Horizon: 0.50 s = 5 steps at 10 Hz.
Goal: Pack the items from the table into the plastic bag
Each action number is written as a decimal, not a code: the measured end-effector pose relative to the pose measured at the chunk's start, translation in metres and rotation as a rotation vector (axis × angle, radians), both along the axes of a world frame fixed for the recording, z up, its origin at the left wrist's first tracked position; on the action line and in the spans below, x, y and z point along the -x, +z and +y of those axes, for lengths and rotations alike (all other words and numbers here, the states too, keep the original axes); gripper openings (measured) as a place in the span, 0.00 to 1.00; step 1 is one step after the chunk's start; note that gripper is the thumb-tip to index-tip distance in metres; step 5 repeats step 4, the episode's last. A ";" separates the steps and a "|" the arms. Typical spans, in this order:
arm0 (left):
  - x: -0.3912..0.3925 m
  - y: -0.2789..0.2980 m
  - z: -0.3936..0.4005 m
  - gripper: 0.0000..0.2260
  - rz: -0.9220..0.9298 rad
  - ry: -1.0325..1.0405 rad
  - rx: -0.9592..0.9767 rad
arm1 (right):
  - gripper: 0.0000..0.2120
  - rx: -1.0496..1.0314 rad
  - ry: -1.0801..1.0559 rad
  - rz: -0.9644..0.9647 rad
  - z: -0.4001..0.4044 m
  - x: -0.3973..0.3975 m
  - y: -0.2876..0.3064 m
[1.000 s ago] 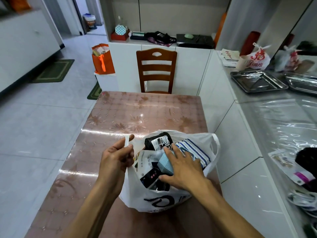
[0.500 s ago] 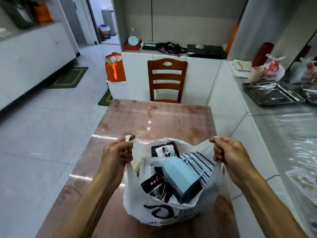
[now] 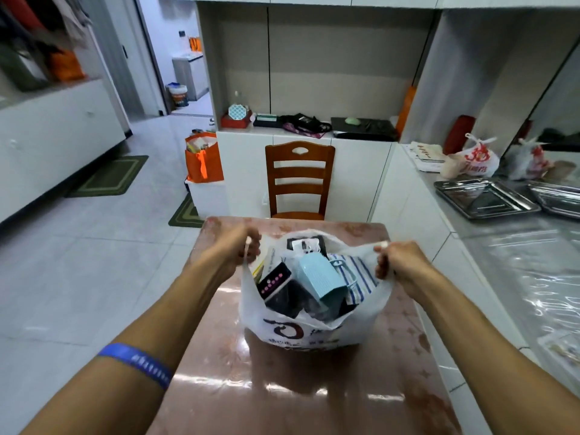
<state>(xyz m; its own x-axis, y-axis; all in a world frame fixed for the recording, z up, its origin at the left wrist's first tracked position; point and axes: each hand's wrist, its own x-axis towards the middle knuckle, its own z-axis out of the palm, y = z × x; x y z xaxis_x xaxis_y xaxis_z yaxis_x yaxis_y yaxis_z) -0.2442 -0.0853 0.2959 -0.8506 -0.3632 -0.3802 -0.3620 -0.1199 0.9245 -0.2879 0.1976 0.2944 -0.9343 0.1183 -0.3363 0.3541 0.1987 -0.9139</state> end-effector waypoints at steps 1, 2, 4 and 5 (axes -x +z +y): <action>0.010 -0.015 0.002 0.04 -0.030 0.016 0.047 | 0.09 -0.098 -0.027 -0.021 0.001 0.012 -0.018; 0.021 -0.017 0.004 0.10 0.006 -0.017 0.095 | 0.10 -0.111 -0.047 0.013 0.009 0.033 -0.030; 0.014 -0.021 0.012 0.23 -0.010 -0.090 0.210 | 0.26 -0.162 0.040 -0.010 0.011 0.039 -0.029; 0.014 -0.021 0.012 0.23 -0.010 -0.090 0.210 | 0.26 -0.162 0.040 -0.010 0.011 0.039 -0.029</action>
